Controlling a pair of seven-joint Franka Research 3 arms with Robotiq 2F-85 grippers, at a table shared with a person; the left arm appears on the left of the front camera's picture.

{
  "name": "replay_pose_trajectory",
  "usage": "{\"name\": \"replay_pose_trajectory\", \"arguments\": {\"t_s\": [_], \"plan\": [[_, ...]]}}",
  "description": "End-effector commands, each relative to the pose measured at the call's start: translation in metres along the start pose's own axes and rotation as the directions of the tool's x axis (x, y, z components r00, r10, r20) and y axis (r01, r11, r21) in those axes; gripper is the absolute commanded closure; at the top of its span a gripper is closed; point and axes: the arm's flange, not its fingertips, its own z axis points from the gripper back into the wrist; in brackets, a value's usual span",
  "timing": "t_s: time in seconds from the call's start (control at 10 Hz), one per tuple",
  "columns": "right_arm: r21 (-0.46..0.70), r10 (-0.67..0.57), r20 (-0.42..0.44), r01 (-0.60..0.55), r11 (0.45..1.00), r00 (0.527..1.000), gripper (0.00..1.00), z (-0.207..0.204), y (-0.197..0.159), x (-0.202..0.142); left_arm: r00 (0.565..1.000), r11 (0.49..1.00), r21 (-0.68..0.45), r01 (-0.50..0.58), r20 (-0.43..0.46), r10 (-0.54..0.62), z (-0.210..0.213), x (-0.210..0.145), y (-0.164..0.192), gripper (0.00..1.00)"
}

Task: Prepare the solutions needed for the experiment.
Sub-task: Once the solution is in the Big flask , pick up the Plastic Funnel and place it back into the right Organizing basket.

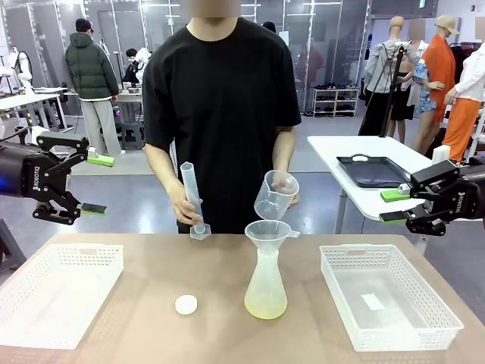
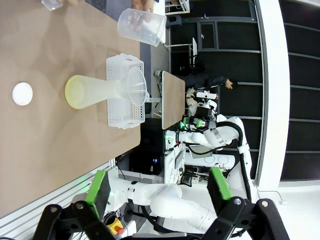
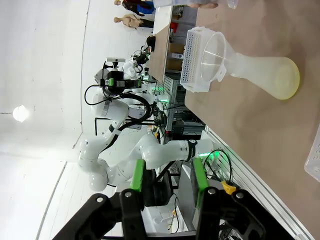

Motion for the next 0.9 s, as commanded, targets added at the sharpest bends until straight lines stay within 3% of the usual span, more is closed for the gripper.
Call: {"name": "replay_pose_trajectory", "arguments": {"t_s": [0.0, 0.8], "plan": [[0.003, 0.009, -0.003, -0.009, 1.0, 1.0, 0.53, 0.0007, 0.0016, 0.0008, 1.0, 1.0, -0.027, -0.013, -0.001, 0.013, -0.0029, -0.0013, -0.0022, 0.0], [0.005, 0.016, -0.009, -0.016, 1.0, 1.0, 0.53, -0.0083, 0.0084, 0.0043, 1.0, 1.0, -0.027, -0.013, -0.001, 0.013, -0.0029, -0.0013, -0.0022, 0.0]]}}
